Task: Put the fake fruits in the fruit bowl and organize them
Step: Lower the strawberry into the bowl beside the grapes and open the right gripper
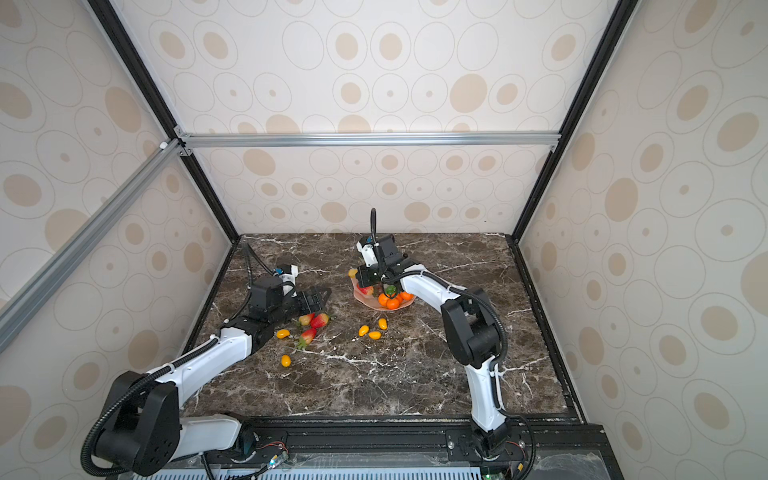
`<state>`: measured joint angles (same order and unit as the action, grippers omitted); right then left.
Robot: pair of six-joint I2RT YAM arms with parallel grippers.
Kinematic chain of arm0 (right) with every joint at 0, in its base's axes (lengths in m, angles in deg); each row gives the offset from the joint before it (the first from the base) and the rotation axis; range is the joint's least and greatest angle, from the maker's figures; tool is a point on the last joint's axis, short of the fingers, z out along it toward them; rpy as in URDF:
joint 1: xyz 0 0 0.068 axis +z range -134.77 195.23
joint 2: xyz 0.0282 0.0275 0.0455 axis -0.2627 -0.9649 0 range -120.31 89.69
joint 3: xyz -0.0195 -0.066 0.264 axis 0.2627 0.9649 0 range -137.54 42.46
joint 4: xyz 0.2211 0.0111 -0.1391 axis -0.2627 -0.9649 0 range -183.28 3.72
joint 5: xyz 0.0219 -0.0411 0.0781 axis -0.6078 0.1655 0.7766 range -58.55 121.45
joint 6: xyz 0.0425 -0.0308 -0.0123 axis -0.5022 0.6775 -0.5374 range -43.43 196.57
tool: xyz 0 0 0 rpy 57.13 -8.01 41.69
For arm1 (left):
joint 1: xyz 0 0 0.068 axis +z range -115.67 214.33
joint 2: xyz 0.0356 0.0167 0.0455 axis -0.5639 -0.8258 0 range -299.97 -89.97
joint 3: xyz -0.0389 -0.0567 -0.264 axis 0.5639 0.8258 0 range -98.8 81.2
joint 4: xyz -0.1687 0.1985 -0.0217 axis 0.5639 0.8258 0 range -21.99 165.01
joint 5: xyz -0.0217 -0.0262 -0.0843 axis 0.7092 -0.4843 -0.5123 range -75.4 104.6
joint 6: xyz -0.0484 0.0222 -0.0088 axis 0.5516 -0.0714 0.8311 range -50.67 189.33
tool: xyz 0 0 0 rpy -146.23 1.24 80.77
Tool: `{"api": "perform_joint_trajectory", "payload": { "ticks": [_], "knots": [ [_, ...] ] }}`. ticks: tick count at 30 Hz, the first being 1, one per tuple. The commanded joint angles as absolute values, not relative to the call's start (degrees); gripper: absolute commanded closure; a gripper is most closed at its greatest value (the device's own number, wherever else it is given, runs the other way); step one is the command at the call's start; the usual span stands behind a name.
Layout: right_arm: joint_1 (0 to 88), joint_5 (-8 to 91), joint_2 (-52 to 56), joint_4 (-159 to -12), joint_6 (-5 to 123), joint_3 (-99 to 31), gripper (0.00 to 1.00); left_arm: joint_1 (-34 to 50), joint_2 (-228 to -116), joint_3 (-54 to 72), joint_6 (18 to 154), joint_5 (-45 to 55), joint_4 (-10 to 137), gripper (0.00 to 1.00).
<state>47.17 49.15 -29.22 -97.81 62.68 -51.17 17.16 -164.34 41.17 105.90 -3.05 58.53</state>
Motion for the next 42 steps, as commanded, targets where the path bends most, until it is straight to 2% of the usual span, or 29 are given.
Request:
{"api": "perform_joint_trajectory", "payload": {
  "ticks": [1,15,42],
  "knots": [
    [46.8,47.6,-30.9,-98.4,62.5,-52.9,1.0,16.7,-164.8,38.8,106.1,-2.7,57.3,0.02],
    [46.5,47.1,-33.8,-101.8,62.9,-54.7,1.0,16.7,-164.6,39.0,106.0,-3.3,57.6,0.02],
    [46.5,44.0,-32.7,-107.0,66.4,-54.1,0.99,16.4,-165.8,39.1,106.6,-4.4,56.8,0.02]
  ]
}}
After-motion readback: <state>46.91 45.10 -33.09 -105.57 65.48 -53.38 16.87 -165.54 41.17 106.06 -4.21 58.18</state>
